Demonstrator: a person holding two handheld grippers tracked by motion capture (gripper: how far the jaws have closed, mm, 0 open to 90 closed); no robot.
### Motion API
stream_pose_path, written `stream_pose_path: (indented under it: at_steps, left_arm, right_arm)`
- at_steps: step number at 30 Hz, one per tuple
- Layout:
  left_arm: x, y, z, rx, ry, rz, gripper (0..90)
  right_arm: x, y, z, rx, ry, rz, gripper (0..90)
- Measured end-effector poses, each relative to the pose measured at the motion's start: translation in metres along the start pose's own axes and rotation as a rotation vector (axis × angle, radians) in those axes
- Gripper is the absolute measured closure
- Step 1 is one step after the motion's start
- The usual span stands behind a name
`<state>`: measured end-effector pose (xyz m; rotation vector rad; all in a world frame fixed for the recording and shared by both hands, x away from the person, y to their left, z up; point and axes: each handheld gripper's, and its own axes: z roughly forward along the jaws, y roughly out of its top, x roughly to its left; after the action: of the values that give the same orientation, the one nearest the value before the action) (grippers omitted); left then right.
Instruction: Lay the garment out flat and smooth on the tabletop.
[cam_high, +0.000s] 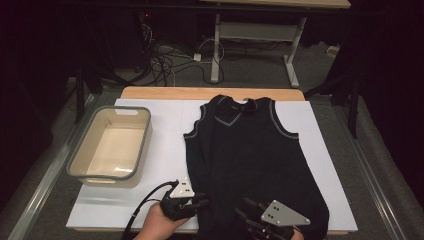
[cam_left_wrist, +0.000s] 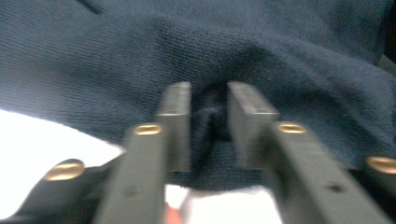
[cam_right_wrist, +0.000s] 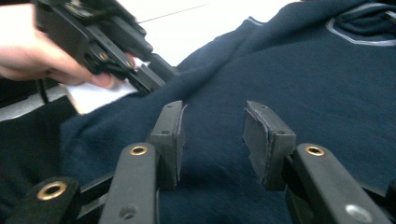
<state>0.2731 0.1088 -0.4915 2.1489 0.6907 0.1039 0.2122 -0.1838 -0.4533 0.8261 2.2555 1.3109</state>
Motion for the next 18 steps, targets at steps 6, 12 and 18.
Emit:
stream_pose_path:
  at_steps: [6, 12, 18]
  left_arm:
    - [0.002, -0.014, -0.033, -0.09, 0.05, -0.002, 84.6]
    - [0.018, -0.046, -0.083, -0.162, 0.115, -0.103, 84.9]
    - [0.035, -0.071, -0.106, -0.163, 0.182, -0.164, 85.3]
  right_arm:
    - [-0.015, -0.001, -0.007, -0.01, -0.042, 0.023, 58.4]
    - [-0.036, -0.004, -0.016, -0.009, -0.103, 0.047, 57.2]
    - [-0.073, -0.022, -0.042, 0.003, -0.24, 0.109, 53.7]
